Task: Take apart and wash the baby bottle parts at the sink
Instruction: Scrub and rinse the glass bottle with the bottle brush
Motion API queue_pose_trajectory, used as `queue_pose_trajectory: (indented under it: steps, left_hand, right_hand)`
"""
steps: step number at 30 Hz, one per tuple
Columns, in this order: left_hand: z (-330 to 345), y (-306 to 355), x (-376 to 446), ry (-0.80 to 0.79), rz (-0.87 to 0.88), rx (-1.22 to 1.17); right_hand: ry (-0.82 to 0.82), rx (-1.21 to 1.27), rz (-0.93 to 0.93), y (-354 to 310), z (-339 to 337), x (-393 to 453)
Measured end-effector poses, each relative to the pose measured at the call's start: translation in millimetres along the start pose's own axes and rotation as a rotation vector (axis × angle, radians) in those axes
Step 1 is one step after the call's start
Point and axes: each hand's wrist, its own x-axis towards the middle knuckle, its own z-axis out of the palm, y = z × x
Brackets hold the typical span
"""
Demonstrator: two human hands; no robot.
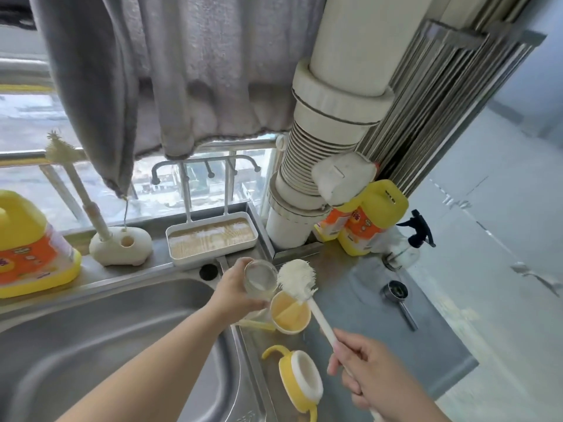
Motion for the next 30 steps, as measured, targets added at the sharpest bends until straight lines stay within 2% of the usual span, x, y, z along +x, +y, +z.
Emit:
queue_pose_trajectory:
  steps: [4,11,16,20,26,30]
  left_hand:
    - [-22,7,-16,0.130,0.065,-0.114]
    - [-105,3,-65,0.232,0.221,0.241]
    - [-160,-15,-117,0.373,0.173,0.373]
    - [-183,-32,-157,0.427,0.146,0.419]
    - [-196,-29,-194,0.399,0.125,0.348]
    - [-200,-36,-201,0.407,0.130,0.373]
  right_hand:
    - [-0.034,-0.122,-0.065,-15,4,5]
    - [-0.168,-0.591,-0.324,-70,52,19]
    - [-0.307,-0.858,-0.475,-94,109,28]
    - [-0.448,-1.106,-0.624,-109,158,23]
    - [-0.567,-1.144,-0.766,-121,215,10]
    - [-0.641,-1.143,-0.681,-124,232,11]
